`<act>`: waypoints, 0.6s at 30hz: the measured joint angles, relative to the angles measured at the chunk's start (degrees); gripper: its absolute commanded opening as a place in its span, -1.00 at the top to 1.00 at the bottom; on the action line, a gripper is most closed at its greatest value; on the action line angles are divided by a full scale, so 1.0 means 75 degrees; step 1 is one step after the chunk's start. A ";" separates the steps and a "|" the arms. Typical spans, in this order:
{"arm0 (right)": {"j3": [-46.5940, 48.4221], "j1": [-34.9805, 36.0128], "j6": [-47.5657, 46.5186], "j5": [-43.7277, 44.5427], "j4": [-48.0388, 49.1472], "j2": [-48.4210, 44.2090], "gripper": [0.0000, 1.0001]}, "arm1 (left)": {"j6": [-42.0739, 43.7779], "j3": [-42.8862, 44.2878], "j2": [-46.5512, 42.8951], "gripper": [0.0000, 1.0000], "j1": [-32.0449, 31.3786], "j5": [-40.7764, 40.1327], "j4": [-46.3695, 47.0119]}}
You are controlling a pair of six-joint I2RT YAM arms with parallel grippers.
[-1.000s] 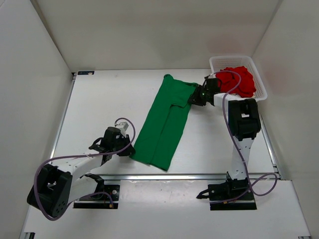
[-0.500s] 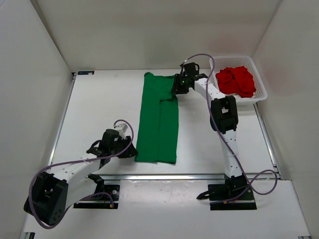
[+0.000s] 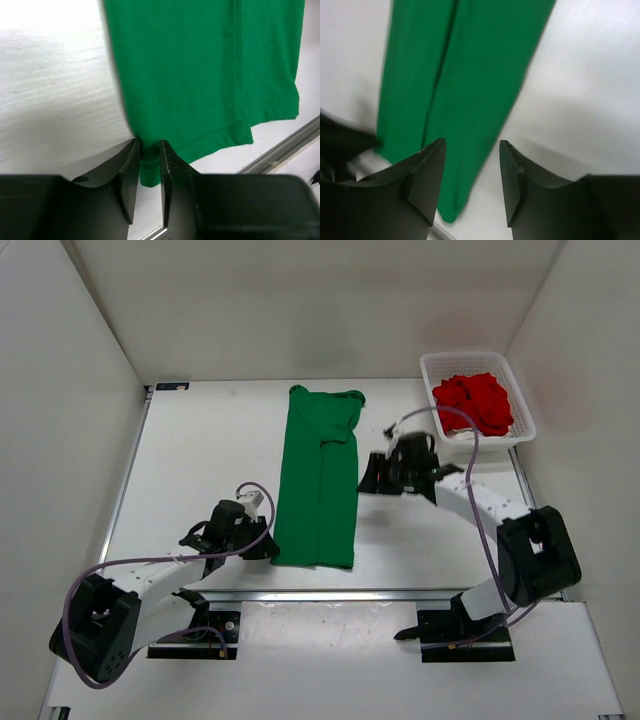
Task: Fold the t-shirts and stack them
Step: Grab the bottom of the folded rectangular tshirt with both arms
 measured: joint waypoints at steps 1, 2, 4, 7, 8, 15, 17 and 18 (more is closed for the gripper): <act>-0.0673 0.0274 0.0108 -0.0131 0.0230 -0.0321 0.14 | -0.0012 -0.0003 0.0015 0.38 -0.0023 0.0012 -0.0006; -0.1361 0.0548 0.0251 -0.0233 0.0323 -0.0606 0.14 | -0.0023 -0.0003 0.0029 0.40 -0.0067 0.0038 -0.0017; -0.2448 0.0898 0.0536 -0.0236 0.0498 -0.1058 0.11 | -0.0041 -0.0003 0.0035 0.44 -0.0149 0.0047 -0.0032; -0.3727 0.1422 0.1131 -0.0294 0.0530 -0.1827 0.07 | -0.0038 -0.0012 0.0006 0.29 -0.0216 0.0079 -0.0099; -0.4025 0.1612 0.1346 -0.0286 0.0813 -0.2127 0.05 | -0.0052 -0.0015 -0.0032 0.22 -0.0219 0.0125 -0.0131; -0.4867 0.2113 0.2352 -0.0367 0.1961 -0.2626 0.21 | -0.0184 -0.0044 -0.0592 0.05 -0.0580 -0.0038 -0.0691; -0.4980 0.2142 0.2538 -0.0393 0.2142 -0.2620 0.30 | -0.0254 -0.0087 -0.0737 0.07 -0.0705 -0.0128 -0.0807; -0.5033 0.2145 0.2629 -0.0428 0.2241 -0.2600 0.36 | -0.0289 -0.0090 -0.0764 0.10 -0.0758 -0.0189 -0.0825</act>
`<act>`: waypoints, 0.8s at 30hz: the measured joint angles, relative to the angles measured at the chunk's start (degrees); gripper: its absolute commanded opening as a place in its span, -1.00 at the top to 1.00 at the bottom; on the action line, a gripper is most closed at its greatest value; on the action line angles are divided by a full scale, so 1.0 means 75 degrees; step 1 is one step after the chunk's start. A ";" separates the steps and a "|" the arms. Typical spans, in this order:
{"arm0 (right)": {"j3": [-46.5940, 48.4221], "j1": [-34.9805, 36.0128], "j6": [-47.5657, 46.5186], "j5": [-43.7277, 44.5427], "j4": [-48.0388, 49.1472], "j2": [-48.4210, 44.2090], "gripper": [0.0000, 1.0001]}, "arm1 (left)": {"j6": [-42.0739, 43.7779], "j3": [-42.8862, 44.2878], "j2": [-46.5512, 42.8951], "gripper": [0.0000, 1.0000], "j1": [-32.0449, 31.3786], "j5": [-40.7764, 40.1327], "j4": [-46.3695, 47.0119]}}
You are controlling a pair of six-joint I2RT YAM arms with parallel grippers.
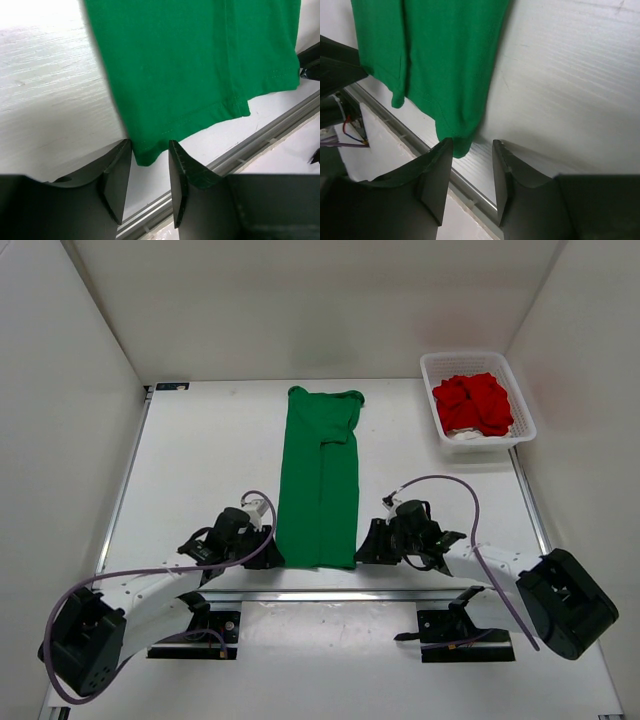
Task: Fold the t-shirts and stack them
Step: Grab the bottom of the folded rectangular tshirt with both arms
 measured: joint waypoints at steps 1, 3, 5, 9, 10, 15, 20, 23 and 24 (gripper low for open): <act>-0.0047 0.0003 0.0067 -0.0044 0.0105 0.0032 0.37 | -0.0035 -0.0003 0.0003 0.17 -0.0038 -0.0041 -0.0003; -0.0090 -0.0003 0.0178 -0.0219 0.0344 0.0184 0.40 | -0.0082 -0.0006 0.0099 0.27 -0.0041 -0.0055 0.0044; -0.0093 -0.0003 0.0256 -0.0350 0.0560 0.0376 0.45 | -0.0128 -0.0006 0.0239 0.39 -0.0023 -0.0052 0.0184; -0.0093 0.0000 0.0306 -0.0618 0.0921 0.0734 0.80 | -0.0219 -0.0108 0.0315 0.69 0.0003 -0.0064 0.0443; -0.0093 0.0000 0.0341 -0.0653 0.0968 0.0781 0.87 | -0.0245 -0.0134 0.0309 0.82 0.0044 -0.0067 0.0481; -0.0096 0.0026 0.0280 -0.0609 0.0746 0.0472 1.00 | -0.0277 -0.0143 0.0032 1.00 0.0041 -0.0099 0.0169; -0.0245 0.0612 0.0350 -0.0405 0.0032 -0.0662 1.00 | -0.0519 -0.0143 -0.0918 1.00 -0.0041 -0.0015 -0.0804; -0.0297 0.1274 0.0560 -0.0280 -0.0618 -0.1306 1.00 | -0.0854 -0.0058 -0.1518 1.00 -0.0443 0.0076 -0.1495; -0.0297 0.1416 0.0627 -0.0268 -0.0810 -0.1507 1.00 | -0.0959 0.0032 -0.1667 1.00 -0.0571 0.0099 -0.1734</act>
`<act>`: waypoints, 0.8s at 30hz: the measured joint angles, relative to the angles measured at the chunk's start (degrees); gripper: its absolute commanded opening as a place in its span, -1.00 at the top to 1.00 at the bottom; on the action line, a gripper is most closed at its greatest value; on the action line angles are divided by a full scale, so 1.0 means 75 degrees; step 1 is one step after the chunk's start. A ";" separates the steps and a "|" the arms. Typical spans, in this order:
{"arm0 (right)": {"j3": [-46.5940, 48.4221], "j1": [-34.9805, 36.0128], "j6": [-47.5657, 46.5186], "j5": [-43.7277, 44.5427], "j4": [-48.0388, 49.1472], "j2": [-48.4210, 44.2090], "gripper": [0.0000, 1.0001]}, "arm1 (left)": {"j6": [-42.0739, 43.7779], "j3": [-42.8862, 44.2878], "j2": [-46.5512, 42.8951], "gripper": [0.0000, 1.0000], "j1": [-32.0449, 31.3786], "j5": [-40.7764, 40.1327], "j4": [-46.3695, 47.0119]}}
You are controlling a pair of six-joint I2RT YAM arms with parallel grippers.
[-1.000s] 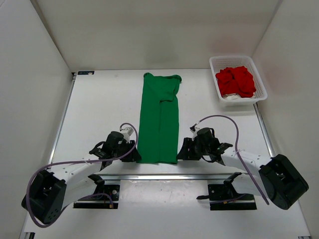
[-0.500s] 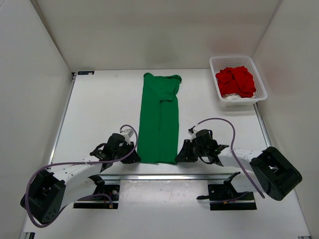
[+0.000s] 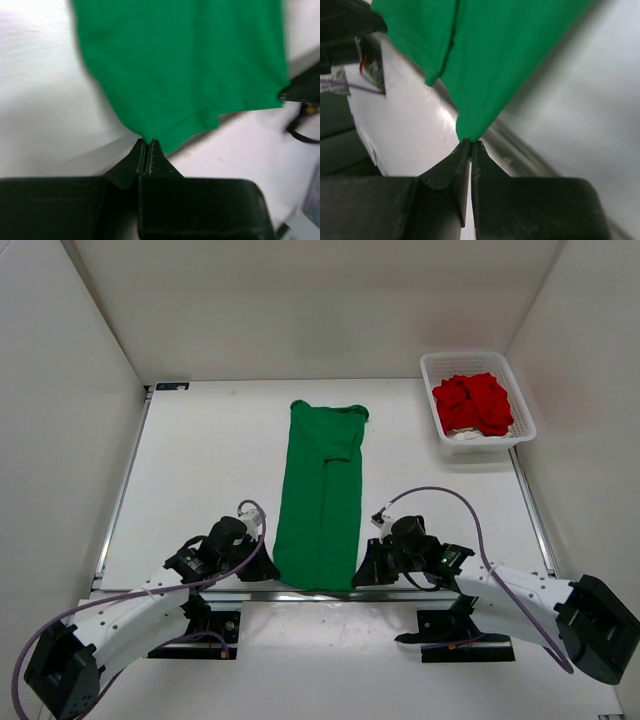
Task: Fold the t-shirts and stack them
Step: Grab the bottom of the folded rectangular tshirt with both arms, then fold the folded rectangular tshirt in 1/3 of the way
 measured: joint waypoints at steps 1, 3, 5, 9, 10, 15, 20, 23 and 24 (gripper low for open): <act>0.0000 0.0105 0.0035 -0.0003 -0.0175 -0.0195 0.99 | -0.0085 0.0131 -0.0122 1.00 -0.0090 0.0070 -0.0187; 0.0032 -0.0017 0.0012 -0.0032 -0.0501 -0.0466 1.00 | -0.0128 0.0487 -0.0154 1.00 0.0026 0.0221 -0.0443; 0.0251 -0.0641 -0.0189 -0.0140 -0.0833 -0.0460 1.00 | -0.0020 0.1090 0.0184 1.00 0.0475 0.0338 -0.0527; 0.1370 -0.2183 -0.0918 -0.0353 -0.0924 0.0452 1.00 | 0.0536 0.2973 0.2025 1.00 0.1189 0.0227 -0.0157; 0.1684 -0.2547 -0.1096 -0.0446 -0.0871 0.0799 1.00 | 0.0659 0.3314 0.2527 1.00 0.1329 0.0184 0.0073; 0.3130 -0.3576 -0.1909 -0.0417 -0.0557 0.2629 1.00 | 0.1113 0.4683 0.4739 1.00 0.1731 -0.0140 0.0618; 0.4418 -0.4074 -0.2296 -0.0504 -0.0388 0.4281 1.00 | 0.1408 0.5855 0.6204 1.00 0.1734 -0.0685 0.0685; 0.5053 -0.4316 -0.2413 -0.0597 -0.0335 0.5015 1.00 | 0.1501 0.6534 0.6881 1.00 0.1824 -0.0810 0.0836; 0.5272 -0.4366 -0.2439 -0.0627 -0.0332 0.5254 1.00 | 0.1515 0.6674 0.7044 1.00 0.1871 -0.0845 0.0877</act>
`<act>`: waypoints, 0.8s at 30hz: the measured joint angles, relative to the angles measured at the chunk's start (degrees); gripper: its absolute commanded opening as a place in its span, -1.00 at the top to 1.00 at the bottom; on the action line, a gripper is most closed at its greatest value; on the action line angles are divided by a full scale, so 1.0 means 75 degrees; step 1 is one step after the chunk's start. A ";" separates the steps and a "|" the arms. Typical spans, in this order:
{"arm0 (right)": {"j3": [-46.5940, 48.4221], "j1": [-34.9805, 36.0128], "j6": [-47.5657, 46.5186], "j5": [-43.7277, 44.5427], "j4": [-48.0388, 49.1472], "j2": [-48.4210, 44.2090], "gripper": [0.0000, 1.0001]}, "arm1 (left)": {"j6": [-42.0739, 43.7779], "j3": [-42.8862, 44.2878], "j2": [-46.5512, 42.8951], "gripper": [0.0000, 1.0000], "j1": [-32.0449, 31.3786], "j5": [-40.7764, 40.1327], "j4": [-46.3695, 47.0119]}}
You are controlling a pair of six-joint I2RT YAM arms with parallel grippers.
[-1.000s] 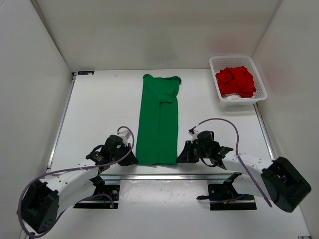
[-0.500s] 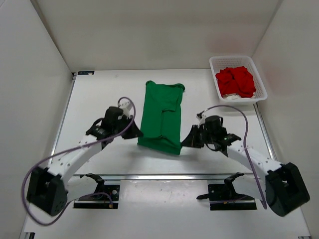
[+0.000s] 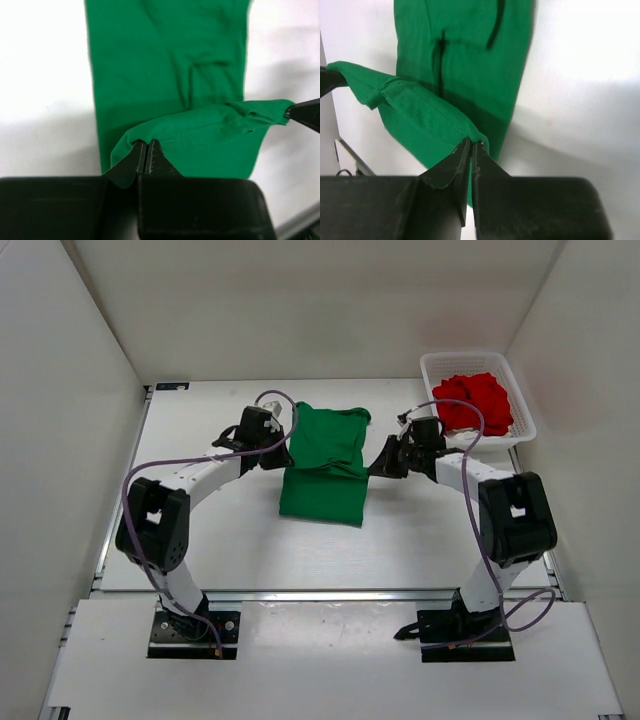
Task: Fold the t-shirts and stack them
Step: Fold the folded rectangular tshirt in 1/3 of the way
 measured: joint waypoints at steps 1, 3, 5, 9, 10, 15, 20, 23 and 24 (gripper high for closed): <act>0.0210 -0.0020 -0.0029 -0.0017 0.0012 0.0219 0.99 | 0.0015 0.0131 0.0213 1.00 0.0058 -0.0038 0.0067; 0.0653 -0.0102 -0.0108 -0.0093 0.0038 0.0723 1.00 | 0.0029 0.0251 0.0539 1.00 0.0131 -0.0111 0.0227; 0.0991 -0.0105 -0.0175 -0.0140 0.0064 0.1154 0.99 | 0.0032 0.0294 0.0845 1.00 0.0172 -0.0213 0.0286; 0.1416 -0.0108 -0.0321 -0.0140 -0.0058 0.1760 1.00 | -0.0023 0.0297 0.1285 0.81 0.0248 -0.0245 0.0405; 0.1480 -0.0125 -0.0338 -0.0152 -0.0085 0.1871 0.98 | -0.0050 0.0289 0.1332 0.71 0.0265 -0.0236 0.0478; 0.1559 -0.0221 -0.0356 -0.0181 -0.0143 0.2046 0.53 | -0.0329 0.0012 0.1221 0.32 0.0425 0.0047 0.1172; 0.1521 -0.0242 -0.0460 0.0029 -0.0268 0.1673 0.35 | -0.0766 -0.0740 0.0204 0.30 0.0734 0.0294 0.1804; 0.1271 -0.0184 -0.0551 0.0262 -0.0265 0.0968 0.68 | -0.0962 -0.1279 -0.0775 0.33 0.0822 0.0286 0.2189; 0.1180 -0.0143 -0.0586 0.0306 -0.0254 0.0731 0.85 | -0.1011 -0.1489 -0.1090 0.33 0.0764 0.0277 0.2384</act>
